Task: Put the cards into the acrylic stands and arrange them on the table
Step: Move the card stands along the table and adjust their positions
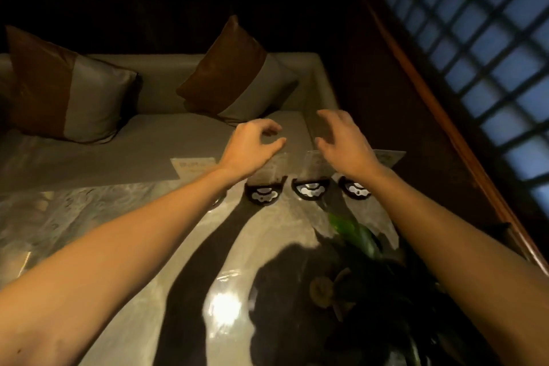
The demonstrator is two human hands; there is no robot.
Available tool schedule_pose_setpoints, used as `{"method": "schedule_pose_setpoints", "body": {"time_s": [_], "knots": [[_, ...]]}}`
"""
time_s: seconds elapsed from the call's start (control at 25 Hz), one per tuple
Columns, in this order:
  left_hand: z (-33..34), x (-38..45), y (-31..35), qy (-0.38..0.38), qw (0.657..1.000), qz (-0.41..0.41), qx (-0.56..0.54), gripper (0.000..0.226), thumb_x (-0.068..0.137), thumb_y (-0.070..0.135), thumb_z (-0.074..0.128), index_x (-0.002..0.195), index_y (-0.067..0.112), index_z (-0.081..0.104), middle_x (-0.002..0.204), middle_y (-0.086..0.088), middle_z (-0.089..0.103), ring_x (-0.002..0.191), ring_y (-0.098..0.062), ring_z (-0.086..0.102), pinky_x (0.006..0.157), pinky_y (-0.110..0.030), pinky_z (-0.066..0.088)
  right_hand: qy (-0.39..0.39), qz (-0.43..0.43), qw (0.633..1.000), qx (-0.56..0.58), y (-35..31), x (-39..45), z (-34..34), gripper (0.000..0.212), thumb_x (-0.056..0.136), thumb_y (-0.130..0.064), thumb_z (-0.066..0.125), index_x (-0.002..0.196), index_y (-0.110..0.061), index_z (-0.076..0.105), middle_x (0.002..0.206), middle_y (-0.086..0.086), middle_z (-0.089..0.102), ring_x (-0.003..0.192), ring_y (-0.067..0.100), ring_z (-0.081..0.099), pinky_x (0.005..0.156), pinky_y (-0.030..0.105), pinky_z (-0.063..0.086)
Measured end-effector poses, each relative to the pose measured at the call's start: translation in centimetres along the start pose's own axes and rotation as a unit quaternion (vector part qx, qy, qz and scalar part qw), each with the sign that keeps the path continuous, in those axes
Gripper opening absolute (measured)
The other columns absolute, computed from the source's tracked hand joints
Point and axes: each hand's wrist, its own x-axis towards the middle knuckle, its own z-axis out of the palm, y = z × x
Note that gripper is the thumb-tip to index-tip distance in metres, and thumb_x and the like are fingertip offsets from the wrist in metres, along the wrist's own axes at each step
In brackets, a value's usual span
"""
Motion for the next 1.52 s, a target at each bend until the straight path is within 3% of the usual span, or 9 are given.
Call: {"method": "schedule_pose_setpoints", "body": {"time_s": [0.12, 0.28, 0.36, 0.48, 0.64, 0.72, 0.8, 1.12, 1.52], "knots": [[4.6, 2.1, 2.8, -0.048, 0.999, 0.011, 0.018, 0.044, 0.086, 0.036, 0.075, 0.125, 0.017, 0.067, 0.122, 0.001, 0.070, 0.111, -0.011, 0.063, 0.097, -0.032, 0.051, -0.025, 0.061, 0.997, -0.036, 6.2, -0.4, -2.4, 0.067, 0.095, -0.017, 0.065, 0.153, -0.022, 0.033, 0.157, 0.011, 0.032, 0.131, 0.030, 0.053, 0.106, 0.046, 0.049], [10.0, 4.8, 4.3, -0.151, 0.986, -0.010, 0.075, 0.058, 0.085, 0.033, 0.077, 0.137, 0.015, 0.057, 0.139, -0.006, 0.060, 0.127, -0.021, 0.057, 0.105, -0.039, 0.047, -0.103, 0.075, 0.982, -0.142, 12.6, -0.1, -4.3, 0.058, 0.094, -0.013, 0.059, 0.149, -0.016, 0.042, 0.146, 0.014, 0.050, 0.136, 0.035, 0.046, 0.115, 0.057, 0.035], [12.2, 5.9, 4.4, -0.167, 0.981, -0.032, 0.089, 0.055, 0.085, 0.027, 0.078, 0.136, 0.017, 0.059, 0.136, -0.006, 0.063, 0.125, -0.023, 0.059, 0.105, -0.042, 0.049, -0.137, 0.083, 0.973, -0.163, 14.9, 0.1, -4.6, 0.055, 0.094, -0.013, 0.058, 0.147, -0.016, 0.045, 0.145, 0.013, 0.052, 0.139, 0.035, 0.042, 0.118, 0.061, 0.023], [14.6, 7.0, 4.2, -0.191, 0.973, -0.041, 0.126, 0.039, 0.086, 0.017, 0.074, 0.125, 0.019, 0.066, 0.118, -0.005, 0.071, 0.110, -0.022, 0.066, 0.094, -0.044, 0.055, -0.158, 0.086, 0.969, -0.167, 17.3, 0.5, -4.2, 0.052, 0.093, -0.011, 0.058, 0.143, -0.016, 0.048, 0.141, 0.011, 0.057, 0.137, 0.033, 0.046, 0.120, 0.062, 0.018], [15.8, 7.8, 3.9, -0.184, 0.969, -0.035, 0.164, 0.023, 0.092, 0.011, 0.064, 0.114, 0.015, 0.071, 0.107, -0.008, 0.073, 0.101, -0.024, 0.067, 0.087, -0.040, 0.055, -0.150, 0.078, 0.972, -0.163, 19.0, 1.3, -3.5, 0.046, 0.093, -0.009, 0.057, 0.138, -0.018, 0.054, 0.133, 0.010, 0.062, 0.129, 0.033, 0.053, 0.115, 0.059, 0.031], [16.1, 8.0, 3.6, -0.182, 0.967, -0.027, 0.174, 0.021, 0.093, 0.011, 0.063, 0.111, 0.015, 0.071, 0.105, -0.009, 0.073, 0.101, -0.027, 0.067, 0.087, -0.042, 0.055, -0.137, 0.076, 0.978, -0.139, 19.6, 1.5, -3.1, 0.034, 0.094, -0.009, 0.056, 0.128, -0.017, 0.060, 0.125, 0.010, 0.067, 0.117, 0.032, 0.061, 0.101, 0.053, 0.049], [16.4, 8.2, 3.4, -0.177, 0.969, -0.021, 0.171, 0.021, 0.093, 0.011, 0.063, 0.111, 0.016, 0.071, 0.107, -0.009, 0.073, 0.103, -0.028, 0.067, 0.090, -0.045, 0.054, -0.124, 0.072, 0.982, -0.125, 20.0, 1.8, -2.7, 0.025, 0.096, -0.008, 0.056, 0.118, -0.016, 0.063, 0.118, 0.010, 0.070, 0.108, 0.030, 0.065, 0.090, 0.048, 0.056], [18.2, 9.4, 4.6, -0.167, 0.975, -0.016, 0.148, 0.026, 0.094, 0.010, 0.062, 0.117, 0.015, 0.073, 0.110, -0.009, 0.075, 0.106, -0.028, 0.067, 0.092, -0.041, 0.053, -0.124, 0.066, 0.983, -0.121, 20.5, 2.7, -3.2, 0.022, 0.098, -0.011, 0.057, 0.118, -0.018, 0.062, 0.118, 0.008, 0.069, 0.106, 0.028, 0.066, 0.083, 0.036, 0.054], [18.4, 9.6, 4.5, -0.148, 0.981, -0.047, 0.117, 0.027, 0.093, 0.013, 0.066, 0.120, 0.014, 0.072, 0.113, -0.007, 0.074, 0.109, -0.024, 0.066, 0.092, -0.034, 0.050, -0.129, 0.039, 0.982, -0.131, 20.4, 3.0, -3.3, 0.022, 0.096, -0.010, 0.059, 0.116, -0.018, 0.062, 0.117, 0.007, 0.069, 0.106, 0.026, 0.066, 0.089, 0.040, 0.057]]}}
